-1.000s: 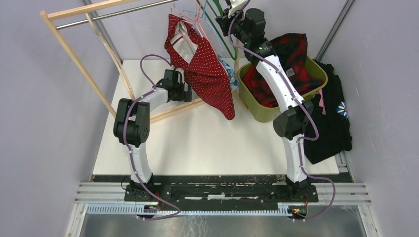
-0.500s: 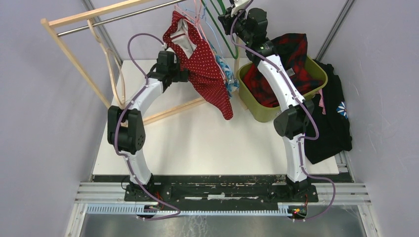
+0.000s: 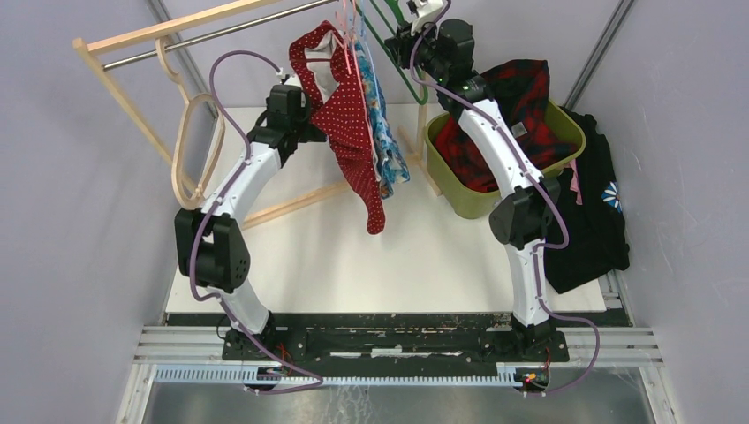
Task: Remove the skirt from the hanger
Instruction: Place the hanger at the clothesline.
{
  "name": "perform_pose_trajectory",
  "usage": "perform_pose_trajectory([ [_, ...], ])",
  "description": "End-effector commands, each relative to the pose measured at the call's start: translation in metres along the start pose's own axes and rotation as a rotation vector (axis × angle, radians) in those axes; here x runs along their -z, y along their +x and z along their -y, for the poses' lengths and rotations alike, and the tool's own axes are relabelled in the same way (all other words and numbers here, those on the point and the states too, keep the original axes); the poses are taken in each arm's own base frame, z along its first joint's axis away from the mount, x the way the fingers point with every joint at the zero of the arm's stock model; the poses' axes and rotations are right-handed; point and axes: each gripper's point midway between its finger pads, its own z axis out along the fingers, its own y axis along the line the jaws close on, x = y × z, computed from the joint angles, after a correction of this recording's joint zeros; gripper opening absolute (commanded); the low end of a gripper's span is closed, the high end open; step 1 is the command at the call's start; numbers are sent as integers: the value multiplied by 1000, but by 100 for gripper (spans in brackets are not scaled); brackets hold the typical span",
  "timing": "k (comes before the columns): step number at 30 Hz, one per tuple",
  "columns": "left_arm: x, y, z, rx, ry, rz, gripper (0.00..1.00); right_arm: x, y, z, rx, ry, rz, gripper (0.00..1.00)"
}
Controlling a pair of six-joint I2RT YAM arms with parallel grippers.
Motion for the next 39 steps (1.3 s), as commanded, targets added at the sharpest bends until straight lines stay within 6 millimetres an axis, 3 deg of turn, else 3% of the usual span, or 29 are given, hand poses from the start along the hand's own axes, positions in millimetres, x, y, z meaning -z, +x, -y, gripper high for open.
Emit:
perform_pose_trajectory([
  [1,6,-2,-4,-30,-3,21,99,7,-8,1,-9,-1,2,37],
  [6,6,3,-1,-31,8,13,99,17,-12,-1,31,-3,-20,49],
  [8,5,6,-1,-33,12,7,99,23,-17,-1,57,11,-38,61],
  [12,7,11,-2,-55,16,-6,99,42,-38,6,104,63,-38,64],
  [14,9,13,-3,-76,19,-18,99,51,-47,8,129,77,-34,76],
  [19,19,19,-4,-100,27,-50,99,76,-60,13,188,115,-47,85],
  [28,35,57,8,-85,118,-119,99,119,-75,14,256,146,-62,90],
  [34,62,55,31,-41,271,-98,99,145,-90,9,286,138,-58,91],
  [39,91,50,32,-87,326,-66,99,163,-97,7,303,140,-58,90],
])
